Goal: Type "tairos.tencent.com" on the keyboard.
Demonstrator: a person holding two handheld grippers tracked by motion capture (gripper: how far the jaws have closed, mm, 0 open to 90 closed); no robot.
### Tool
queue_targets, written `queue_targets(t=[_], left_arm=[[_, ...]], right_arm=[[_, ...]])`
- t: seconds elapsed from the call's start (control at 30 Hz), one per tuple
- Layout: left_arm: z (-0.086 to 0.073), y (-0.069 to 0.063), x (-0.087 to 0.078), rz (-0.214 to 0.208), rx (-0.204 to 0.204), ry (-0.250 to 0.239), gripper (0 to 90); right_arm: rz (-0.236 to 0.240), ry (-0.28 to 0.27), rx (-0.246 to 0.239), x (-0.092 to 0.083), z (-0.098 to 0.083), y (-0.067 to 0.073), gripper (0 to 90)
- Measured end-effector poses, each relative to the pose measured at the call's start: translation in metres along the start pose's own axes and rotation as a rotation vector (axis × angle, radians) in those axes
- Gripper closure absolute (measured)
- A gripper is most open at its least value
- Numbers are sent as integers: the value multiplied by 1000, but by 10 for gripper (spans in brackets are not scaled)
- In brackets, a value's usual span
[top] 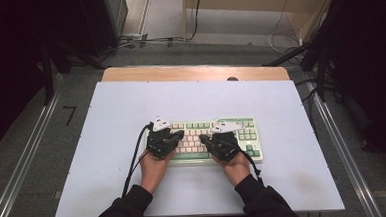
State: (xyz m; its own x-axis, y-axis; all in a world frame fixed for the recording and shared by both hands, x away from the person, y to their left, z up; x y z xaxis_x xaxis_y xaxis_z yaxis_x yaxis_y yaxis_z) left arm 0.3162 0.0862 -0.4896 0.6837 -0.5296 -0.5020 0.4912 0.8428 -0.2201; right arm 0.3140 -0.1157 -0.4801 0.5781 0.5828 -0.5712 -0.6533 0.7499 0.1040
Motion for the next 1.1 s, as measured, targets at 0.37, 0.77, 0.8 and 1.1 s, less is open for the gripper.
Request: queue_targets(t=[0.37,0.77,0.8,1.1], left_arm=[[-2,0,6,0,8,23,900],[-2,0,8,-5,12,33,900],[-3,-1,9,-7,11,35,900],[-3,-2,13,-1,30,64,900]], right_arm=[[1,2,0,1,0,0,873],[2,1,0,1,0,0,873],[2,2,0,1,0,0,873],[2,4,-2,1,-1,1,873]])
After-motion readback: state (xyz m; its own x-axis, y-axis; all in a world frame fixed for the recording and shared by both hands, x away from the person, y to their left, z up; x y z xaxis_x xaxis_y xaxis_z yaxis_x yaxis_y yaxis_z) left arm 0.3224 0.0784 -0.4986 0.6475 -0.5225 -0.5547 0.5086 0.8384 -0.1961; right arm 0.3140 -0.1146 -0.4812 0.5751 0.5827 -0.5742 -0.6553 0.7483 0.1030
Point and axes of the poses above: each handheld gripper's, and its own axes: x roughly forward along the jaws, z roughly out of its top, y roughly to its left, the point moved 1 cm from there along x, roughly forward along the jaws, and after that the axes turned 4 degrees about -y, right-handed, at the moved point
